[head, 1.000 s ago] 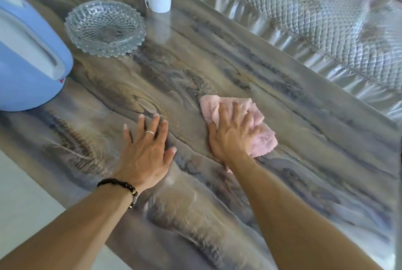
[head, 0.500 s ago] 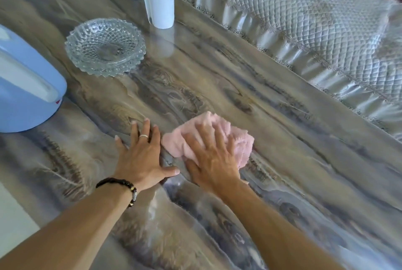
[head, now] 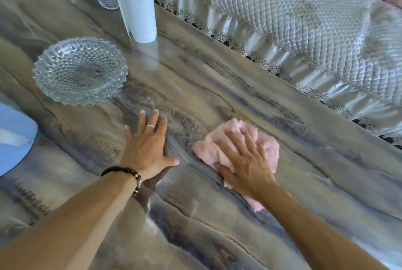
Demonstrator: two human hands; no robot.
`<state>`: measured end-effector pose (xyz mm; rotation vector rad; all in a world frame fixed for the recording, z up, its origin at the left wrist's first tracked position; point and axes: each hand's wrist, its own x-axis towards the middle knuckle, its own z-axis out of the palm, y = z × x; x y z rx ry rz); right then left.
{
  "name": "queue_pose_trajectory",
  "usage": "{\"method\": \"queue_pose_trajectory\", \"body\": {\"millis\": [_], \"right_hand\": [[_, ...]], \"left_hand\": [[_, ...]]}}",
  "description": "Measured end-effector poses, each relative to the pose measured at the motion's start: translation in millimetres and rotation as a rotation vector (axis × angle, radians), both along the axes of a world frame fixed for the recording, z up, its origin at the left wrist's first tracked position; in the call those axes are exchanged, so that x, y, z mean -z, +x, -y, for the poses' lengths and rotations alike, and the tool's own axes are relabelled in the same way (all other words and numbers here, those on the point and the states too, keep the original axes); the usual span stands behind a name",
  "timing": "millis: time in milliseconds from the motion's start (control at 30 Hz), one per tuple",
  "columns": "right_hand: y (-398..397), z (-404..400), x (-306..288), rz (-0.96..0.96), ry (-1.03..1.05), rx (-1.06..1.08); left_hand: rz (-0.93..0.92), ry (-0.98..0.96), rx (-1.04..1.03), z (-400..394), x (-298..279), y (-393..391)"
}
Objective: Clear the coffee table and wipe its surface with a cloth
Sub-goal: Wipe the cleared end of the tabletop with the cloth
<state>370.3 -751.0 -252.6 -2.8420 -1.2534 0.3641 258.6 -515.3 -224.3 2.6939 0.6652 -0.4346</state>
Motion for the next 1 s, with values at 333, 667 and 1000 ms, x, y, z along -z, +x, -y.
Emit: {"method": "queue_pose_trajectory", "body": {"millis": [333,667,1000], "right_hand": [[10,-41,4,-0.023,0.063,0.029],[66,-101,1,0.016,0.035,0.247],[155,-101,7,-0.025,0.024,0.357]], "left_hand": [[-0.083,0.015,0.175,-15,0,60],[-0.143,-0.080,0.165,-10,8,97],[-0.048,0.011,0.059,-16,-3,138]]}}
